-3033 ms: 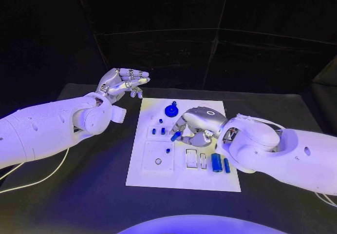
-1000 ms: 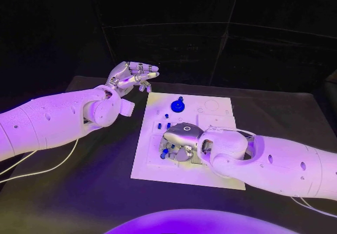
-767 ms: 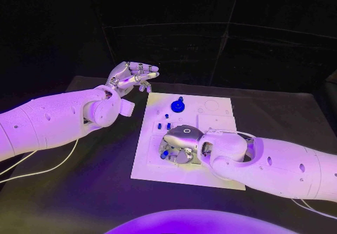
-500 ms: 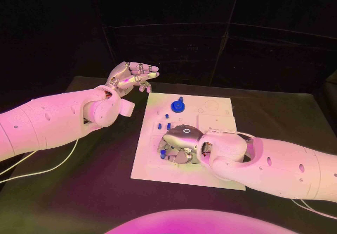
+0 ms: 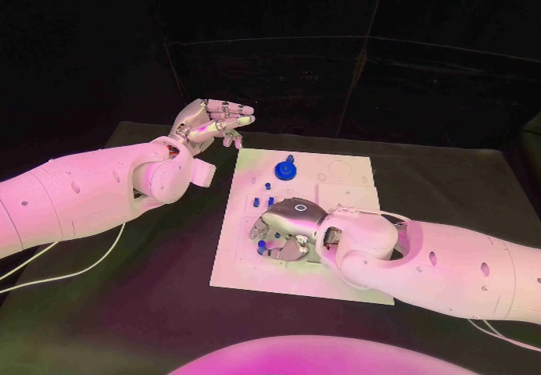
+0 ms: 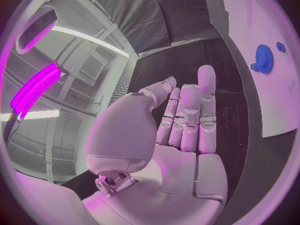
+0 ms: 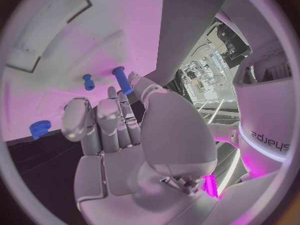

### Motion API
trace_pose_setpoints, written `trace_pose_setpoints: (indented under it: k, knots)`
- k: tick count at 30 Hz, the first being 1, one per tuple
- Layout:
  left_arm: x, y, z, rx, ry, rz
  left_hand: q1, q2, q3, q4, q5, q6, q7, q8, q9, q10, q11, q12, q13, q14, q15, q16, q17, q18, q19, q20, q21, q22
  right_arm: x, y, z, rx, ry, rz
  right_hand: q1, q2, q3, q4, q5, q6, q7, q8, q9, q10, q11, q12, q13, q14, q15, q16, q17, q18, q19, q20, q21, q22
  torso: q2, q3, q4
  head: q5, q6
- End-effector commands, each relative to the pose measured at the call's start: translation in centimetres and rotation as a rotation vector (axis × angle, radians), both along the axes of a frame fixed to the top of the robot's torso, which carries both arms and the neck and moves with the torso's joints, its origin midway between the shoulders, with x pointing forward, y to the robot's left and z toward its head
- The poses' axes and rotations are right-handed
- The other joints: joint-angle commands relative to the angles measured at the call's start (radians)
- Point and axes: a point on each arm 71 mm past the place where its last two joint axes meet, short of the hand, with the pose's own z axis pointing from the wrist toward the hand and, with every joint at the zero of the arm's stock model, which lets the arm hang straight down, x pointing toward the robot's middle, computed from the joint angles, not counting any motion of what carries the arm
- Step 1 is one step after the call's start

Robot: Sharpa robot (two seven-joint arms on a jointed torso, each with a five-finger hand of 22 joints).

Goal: Assemble the parts on the task board

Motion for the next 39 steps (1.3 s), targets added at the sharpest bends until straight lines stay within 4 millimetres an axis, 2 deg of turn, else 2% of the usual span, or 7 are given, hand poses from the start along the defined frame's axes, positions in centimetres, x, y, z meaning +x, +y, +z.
trace_pose_setpoints:
  k: [1, 5, 15, 21, 28, 35, 39]
  knots:
    - [0.0, -0.1, 0.1, -0.009, 0.000, -0.010, -0.001, 0.007, -0.005, 0.000, 0.000, 0.000, 0.004, 0.001, -0.001, -0.004, 0.003, 0.004, 0.000, -0.009, 0.001, -0.005, -0.002, 0.007, -0.007, 0.000, -0.004, -0.002, 0.0, -0.5, 0.5, 0.047, -0.020, -0.015, -0.005, -0.005, -0.074, 0.002, -0.001, -0.046, 0.001, 0.002, 0.002, -0.082, 0.010, -0.002, 0.003, -0.023, 0.005, -0.050, -0.075, 0.032, -0.054, 0.006, -0.064, -0.077, -0.001, 0.0005, -0.0002, -0.002, 0.001]
    - [0.0, 0.0, 0.1, -0.009, 0.000, -0.008, -0.001, 0.007, -0.005, 0.000, 0.000, 0.000, 0.004, 0.001, -0.001, -0.004, 0.003, 0.004, 0.000, -0.009, 0.001, -0.005, -0.002, 0.007, -0.007, 0.000, -0.004, -0.002, 0.0, -1.8, 0.7, 0.065, -0.021, -0.036, 0.042, 0.027, -0.250, 0.031, 0.016, -0.068, -0.002, 0.005, 0.007, -0.135, 0.009, 0.051, 0.007, -0.019, 0.005, -0.077, -0.109, 0.034, -0.061, 0.011, -0.100, -0.113, -0.003, 0.0003, -0.0017, -0.003, 0.003]
    - [0.0, 0.3, 0.1, -0.007, -0.001, -0.003, -0.001, 0.007, -0.005, 0.000, 0.000, 0.000, 0.004, 0.001, -0.001, -0.004, 0.003, 0.004, 0.000, -0.009, 0.001, -0.005, -0.002, 0.007, -0.007, 0.000, -0.004, -0.002, 0.4, -8.0, 4.1, 0.323, 0.069, -0.190, 0.043, 0.064, -0.348, 0.102, 0.053, 0.022, 0.008, 0.042, 0.022, 0.034, -0.004, 0.186, 0.026, 0.020, -0.006, 0.001, 0.014, 0.014, 0.015, -0.001, -0.025, -0.020, -0.004, 0.0007, -0.0016, -0.031, 0.019]
    - [-0.1, 0.3, 0.1, -0.006, 0.000, -0.002, -0.001, 0.007, -0.006, 0.000, 0.000, 0.000, 0.004, 0.001, -0.001, -0.004, 0.003, 0.004, 0.000, -0.010, 0.001, -0.005, -0.002, 0.007, -0.007, 0.000, -0.004, -0.002, 1.6, -13.2, 4.1, 0.255, 0.201, -0.404, -0.010, 0.073, -0.389, 0.152, 0.105, 0.085, -0.036, 0.074, 0.031, 0.228, -0.056, 0.310, 0.102, 0.051, -0.044, 0.106, 0.179, -0.010, 0.085, -0.033, 0.063, 0.088, -0.005, -0.0030, -0.0053, -0.073, 0.027]
    - [-0.3, 0.1, 0.1, -0.010, 0.003, -0.013, -0.001, 0.008, -0.006, 0.000, 0.000, 0.000, 0.004, 0.002, -0.001, -0.004, 0.003, 0.004, 0.000, -0.010, 0.001, -0.005, -0.002, 0.007, -0.007, 0.000, -0.005, -0.002, 2.2, -18.0, 3.2, 0.142, 0.239, -0.633, -0.057, 0.082, -0.478, 0.230, 0.232, 0.115, -0.068, 0.136, 0.050, 0.311, -0.089, 0.718, 0.543, 0.065, -0.072, 0.202, 0.337, -0.036, 0.149, -0.064, 0.147, 0.196, -0.003, -0.0021, -0.0156, -0.098, 0.031]
    - [-0.6, 0.2, -0.3, -0.005, 0.011, -0.018, -0.001, 0.008, -0.006, 0.000, 0.000, 0.000, 0.004, 0.002, -0.001, -0.004, 0.003, 0.004, 0.000, -0.010, 0.001, -0.005, -0.002, 0.007, -0.007, 0.000, -0.005, -0.002, 1.2, -20.0, 2.2, 0.034, 0.257, -0.736, -0.076, 0.105, -0.551, 0.250, 0.234, 0.085, -0.068, 0.196, 0.081, 0.271, -0.088, 0.950, 0.854, 0.062, -0.070, 0.226, 0.378, -0.040, 0.154, -0.062, 0.160, 0.215, -0.006, -0.0008, -0.0292, -0.105, 0.027]
    - [-0.7, 0.1, -0.3, -0.005, 0.012, -0.019, -0.001, 0.008, -0.006, 0.000, 0.000, 0.000, 0.004, 0.002, -0.001, -0.004, 0.003, 0.004, 0.000, -0.010, 0.001, -0.005, -0.002, 0.007, -0.007, 0.000, -0.005, -0.002, 0.3, -20.0, 1.3, -0.026, 0.268, -0.735, -0.096, 0.103, -0.568, 0.251, 0.224, 0.083, -0.071, 0.215, 0.090, 0.283, -0.088, 0.994, 0.917, 0.064, -0.071, 0.233, 0.393, -0.041, 0.158, -0.062, 0.165, 0.221, -0.007, -0.0008, -0.0281, -0.110, 0.026]
